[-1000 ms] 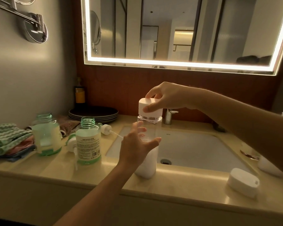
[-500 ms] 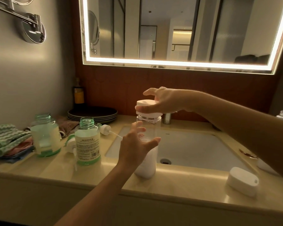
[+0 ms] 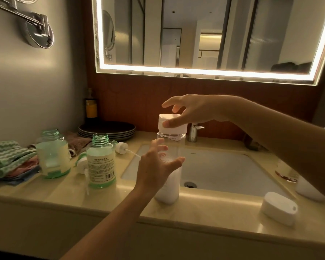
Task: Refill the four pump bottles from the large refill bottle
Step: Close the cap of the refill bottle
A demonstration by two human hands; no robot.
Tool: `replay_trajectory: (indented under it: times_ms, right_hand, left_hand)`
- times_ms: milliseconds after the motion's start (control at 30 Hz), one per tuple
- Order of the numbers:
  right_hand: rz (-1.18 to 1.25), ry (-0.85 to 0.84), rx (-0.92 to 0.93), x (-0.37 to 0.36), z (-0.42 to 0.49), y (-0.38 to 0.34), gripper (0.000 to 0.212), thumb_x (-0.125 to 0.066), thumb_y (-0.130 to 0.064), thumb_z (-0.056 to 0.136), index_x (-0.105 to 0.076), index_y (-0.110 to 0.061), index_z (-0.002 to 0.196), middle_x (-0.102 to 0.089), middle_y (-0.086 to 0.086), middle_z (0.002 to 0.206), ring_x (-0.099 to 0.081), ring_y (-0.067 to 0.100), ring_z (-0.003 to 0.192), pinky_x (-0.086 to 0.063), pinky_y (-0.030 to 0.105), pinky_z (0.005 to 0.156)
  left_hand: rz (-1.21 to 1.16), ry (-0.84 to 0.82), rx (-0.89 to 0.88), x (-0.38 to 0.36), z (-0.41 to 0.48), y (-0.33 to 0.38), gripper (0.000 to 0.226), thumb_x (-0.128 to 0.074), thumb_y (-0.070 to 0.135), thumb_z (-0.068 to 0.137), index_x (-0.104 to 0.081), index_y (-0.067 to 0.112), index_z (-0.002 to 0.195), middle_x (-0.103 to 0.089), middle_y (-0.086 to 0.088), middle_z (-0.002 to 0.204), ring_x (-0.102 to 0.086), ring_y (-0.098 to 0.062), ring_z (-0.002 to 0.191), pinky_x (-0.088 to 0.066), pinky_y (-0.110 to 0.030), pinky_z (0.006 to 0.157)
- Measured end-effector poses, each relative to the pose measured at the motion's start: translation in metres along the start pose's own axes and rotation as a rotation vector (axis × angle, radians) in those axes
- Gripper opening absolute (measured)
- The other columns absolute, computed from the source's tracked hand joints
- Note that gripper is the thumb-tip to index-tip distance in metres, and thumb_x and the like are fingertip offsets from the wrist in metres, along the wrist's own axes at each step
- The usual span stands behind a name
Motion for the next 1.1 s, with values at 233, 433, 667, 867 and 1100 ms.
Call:
replay_trajectory:
  times_ms: [233,433,667,867,1100]
  right_hand:
    - [-0.324,0.232,0.098,0.003,-0.004,-0.013,0.065,-0.052,-0.06,0.08,-0.048,-0.018,0.129,-0.056,0.004,0.123,-0.05,0.012,0.095,-0.044,0.025,0.077]
    - [-0.136,-0.034,0.067,-0.007,-0.003,-0.012,0.064,-0.051,-0.053,0.084,-0.03,-0.032,0.14,-0.035,0.0,0.145,-0.041,0.021,0.125,-0.039,0.032,0.096]
    - [-0.301,0.06,0.059,-0.01,0.001,-0.01,0.065,-0.046,-0.062,0.081,-0.038,-0.03,0.137,-0.039,0.005,0.134,-0.046,0.02,0.107,-0.047,0.032,0.087]
    - [-0.175,-0.066,0.079,-0.013,0.0,-0.011,0.066,-0.056,-0.047,0.084,-0.026,-0.035,0.141,-0.031,-0.001,0.145,-0.039,0.023,0.127,-0.04,0.035,0.101]
    - [-0.319,0.105,0.03,-0.01,0.001,-0.009,0.072,-0.046,-0.065,0.079,-0.034,-0.028,0.139,-0.04,0.005,0.137,-0.045,0.021,0.112,-0.043,0.032,0.087]
  left_hand:
    - [-0.007,-0.003,-0.009,0.0,0.0,-0.001,0.079,-0.077,0.044,0.067,-0.042,0.016,0.132,-0.059,0.0,0.124,-0.059,-0.018,0.108,-0.047,-0.025,0.086]
    - [-0.001,0.0,-0.012,-0.001,0.0,-0.002,0.079,-0.076,0.045,0.067,-0.041,0.017,0.133,-0.059,0.0,0.124,-0.059,-0.018,0.108,-0.048,-0.027,0.088]
    - [0.0,0.004,-0.015,0.0,0.0,-0.001,0.078,-0.076,0.045,0.068,-0.041,0.017,0.132,-0.059,0.001,0.124,-0.059,-0.017,0.108,-0.048,-0.025,0.087]
    - [0.004,0.006,-0.017,0.0,0.0,-0.001,0.079,-0.075,0.047,0.068,-0.041,0.017,0.133,-0.059,0.001,0.124,-0.059,-0.018,0.109,-0.05,-0.028,0.09]
    - [-0.007,0.004,-0.013,0.0,0.0,-0.002,0.079,-0.076,0.046,0.067,-0.043,0.017,0.131,-0.06,0.0,0.122,-0.06,-0.018,0.108,-0.05,-0.03,0.09]
Point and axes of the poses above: each hand's wrist, its own z-axis towards the middle knuckle, its own x-axis out of the back of the hand, y = z × x, the point moved 10 cm from there along z, towards the middle knuckle
